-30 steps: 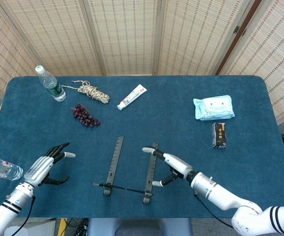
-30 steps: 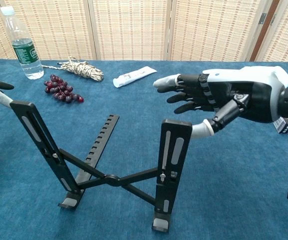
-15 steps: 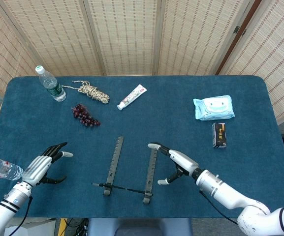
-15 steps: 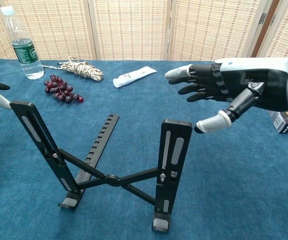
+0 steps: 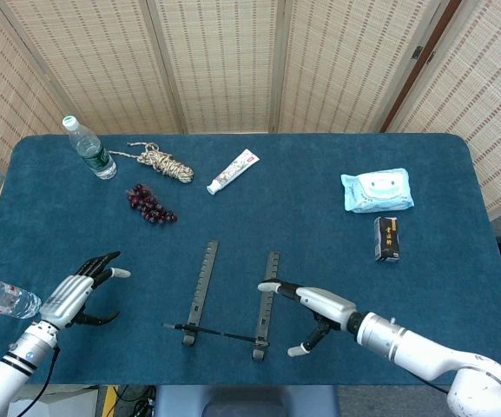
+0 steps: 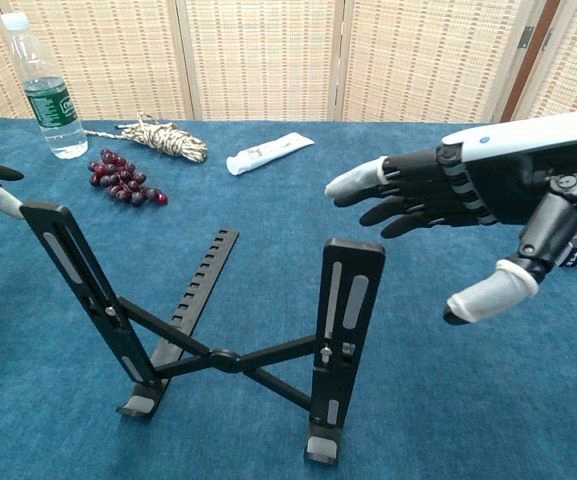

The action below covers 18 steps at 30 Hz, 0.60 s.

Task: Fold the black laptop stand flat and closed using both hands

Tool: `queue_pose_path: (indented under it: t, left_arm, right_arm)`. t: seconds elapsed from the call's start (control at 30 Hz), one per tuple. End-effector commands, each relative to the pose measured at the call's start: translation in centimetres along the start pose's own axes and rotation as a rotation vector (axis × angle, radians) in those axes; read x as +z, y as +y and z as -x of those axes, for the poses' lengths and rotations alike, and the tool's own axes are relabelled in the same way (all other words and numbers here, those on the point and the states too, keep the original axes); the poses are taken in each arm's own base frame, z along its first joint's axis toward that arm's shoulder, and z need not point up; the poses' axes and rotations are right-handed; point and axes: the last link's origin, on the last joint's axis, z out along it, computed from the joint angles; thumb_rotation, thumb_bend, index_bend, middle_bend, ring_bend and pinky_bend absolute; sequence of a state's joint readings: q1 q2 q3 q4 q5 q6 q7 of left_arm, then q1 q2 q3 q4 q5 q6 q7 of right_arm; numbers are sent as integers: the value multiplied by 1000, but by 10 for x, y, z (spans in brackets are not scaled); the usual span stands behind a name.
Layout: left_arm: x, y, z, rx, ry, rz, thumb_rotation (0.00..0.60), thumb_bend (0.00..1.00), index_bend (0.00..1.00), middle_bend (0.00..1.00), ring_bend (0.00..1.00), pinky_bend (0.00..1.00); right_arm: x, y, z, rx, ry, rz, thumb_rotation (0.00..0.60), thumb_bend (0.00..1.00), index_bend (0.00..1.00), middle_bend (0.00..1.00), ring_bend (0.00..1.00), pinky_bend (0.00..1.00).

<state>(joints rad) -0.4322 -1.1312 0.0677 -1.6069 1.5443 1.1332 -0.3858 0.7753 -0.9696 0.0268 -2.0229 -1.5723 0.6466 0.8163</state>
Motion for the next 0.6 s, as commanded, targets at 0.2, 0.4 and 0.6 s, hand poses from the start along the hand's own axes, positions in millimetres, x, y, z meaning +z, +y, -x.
queue_pose_path:
  t: [0.2, 0.4, 0.6]
  left_arm:
    - [-3, 0, 0, 0, 4, -1, 600, 227, 235, 38, 33, 0]
    - [-5, -2, -2, -2, 9, -7, 600, 228, 235, 38, 32, 0]
    - [-6, -3, -2, 1, 10, -9, 600, 228, 235, 38, 33, 0]
  right_arm:
    - [33, -9, 14, 26, -24, -77, 600, 0, 0, 0, 0, 6]
    - [57, -6, 18, 88, 63, -102, 600, 24, 0, 0, 0, 6]
    - [65, 4, 10, 84, 225, -92, 600, 99, 0, 0, 0, 6]
